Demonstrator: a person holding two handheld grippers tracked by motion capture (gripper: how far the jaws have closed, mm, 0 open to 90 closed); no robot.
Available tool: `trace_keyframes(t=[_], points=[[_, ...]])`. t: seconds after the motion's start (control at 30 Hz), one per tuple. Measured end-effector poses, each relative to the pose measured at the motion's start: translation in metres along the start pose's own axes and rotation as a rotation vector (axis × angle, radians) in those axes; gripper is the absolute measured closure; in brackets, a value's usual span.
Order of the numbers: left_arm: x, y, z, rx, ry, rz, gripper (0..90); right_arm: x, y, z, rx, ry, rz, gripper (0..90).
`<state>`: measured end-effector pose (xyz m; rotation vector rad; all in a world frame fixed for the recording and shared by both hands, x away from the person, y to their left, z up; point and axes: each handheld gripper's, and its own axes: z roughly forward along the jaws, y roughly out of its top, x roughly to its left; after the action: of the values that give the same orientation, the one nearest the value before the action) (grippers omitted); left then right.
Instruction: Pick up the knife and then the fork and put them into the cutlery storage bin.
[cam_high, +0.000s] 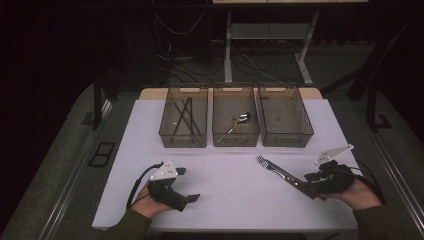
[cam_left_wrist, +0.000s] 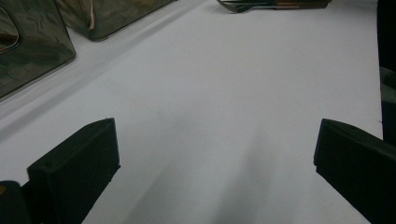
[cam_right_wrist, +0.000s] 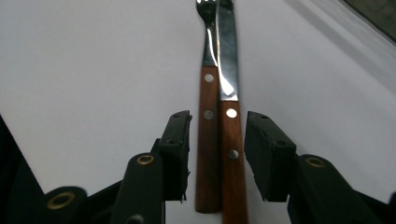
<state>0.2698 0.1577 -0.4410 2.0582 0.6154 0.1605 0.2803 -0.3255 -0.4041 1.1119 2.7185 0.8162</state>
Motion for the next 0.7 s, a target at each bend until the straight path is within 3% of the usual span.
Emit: trace_keyframes(t=[0.2,0.4,0.7], points=[[0.0,0.0,0.0,0.002,0.0,-0.002,0.0,-0.008,0.013,0.007,0.111,0.0,-0.037,58.6],[0.0,0.0,0.0,0.001,-0.002,-0.002,0.0,-0.011,0.027,0.015,0.179,-0.014,-0.065,64.2],[0.0,0.0,0.0,0.005,-0.002,-0.001,0.0,-0.009,0.03,0.026,0.256,-0.008,-0.113,71.6]])
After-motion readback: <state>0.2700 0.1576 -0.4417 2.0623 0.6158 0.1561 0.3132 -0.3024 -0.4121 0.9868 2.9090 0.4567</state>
